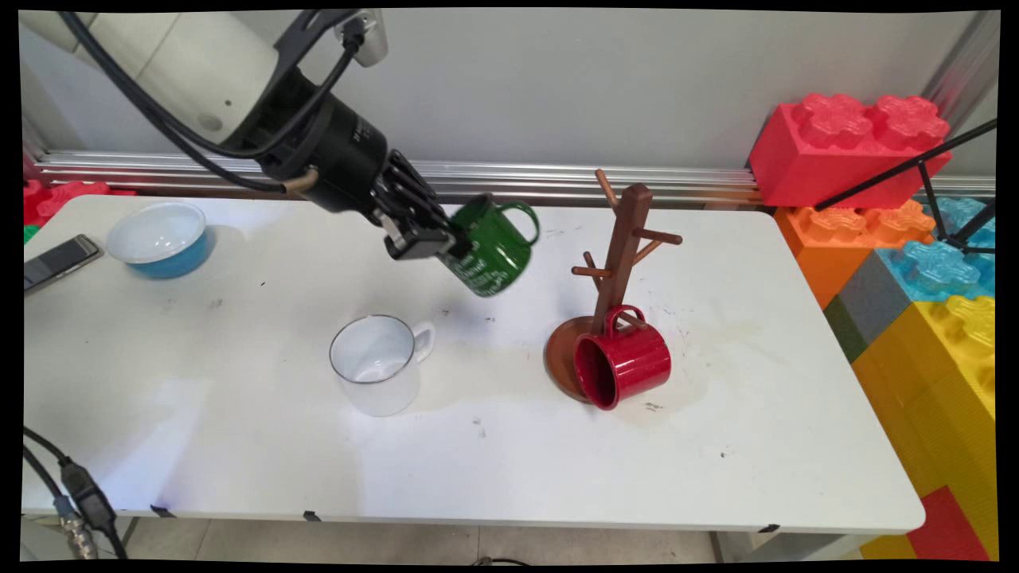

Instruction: Place the picked object on the table

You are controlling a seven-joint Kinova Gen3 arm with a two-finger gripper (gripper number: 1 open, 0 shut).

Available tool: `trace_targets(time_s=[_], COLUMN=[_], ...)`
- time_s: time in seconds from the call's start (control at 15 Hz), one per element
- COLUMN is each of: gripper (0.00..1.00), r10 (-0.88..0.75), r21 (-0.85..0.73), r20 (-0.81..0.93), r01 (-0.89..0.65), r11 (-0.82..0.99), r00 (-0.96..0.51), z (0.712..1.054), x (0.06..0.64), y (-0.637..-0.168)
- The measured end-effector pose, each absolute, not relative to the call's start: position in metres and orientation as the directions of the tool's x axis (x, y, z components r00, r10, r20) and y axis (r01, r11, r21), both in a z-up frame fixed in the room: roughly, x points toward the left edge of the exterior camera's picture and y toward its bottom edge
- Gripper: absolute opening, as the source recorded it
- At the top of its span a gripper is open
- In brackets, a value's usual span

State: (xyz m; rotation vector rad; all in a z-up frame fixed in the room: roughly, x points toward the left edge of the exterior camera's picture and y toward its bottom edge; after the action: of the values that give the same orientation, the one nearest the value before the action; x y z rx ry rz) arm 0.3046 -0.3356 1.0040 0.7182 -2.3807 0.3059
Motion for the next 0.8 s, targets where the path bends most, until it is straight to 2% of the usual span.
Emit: trace_targets(time_s=[0.4,0.8], gripper=[0.00,0.00], r10=[-0.376,-0.348], r21=[-0.135,-0.145], r20=[0.539,0.483], r01=[-0.518,-0.465], r11=[0.845,0.873], r00=[-0.754,-0.803], z=[1.001,0.987], x=[0.340,0.353], y=[-0.370,-0.398])
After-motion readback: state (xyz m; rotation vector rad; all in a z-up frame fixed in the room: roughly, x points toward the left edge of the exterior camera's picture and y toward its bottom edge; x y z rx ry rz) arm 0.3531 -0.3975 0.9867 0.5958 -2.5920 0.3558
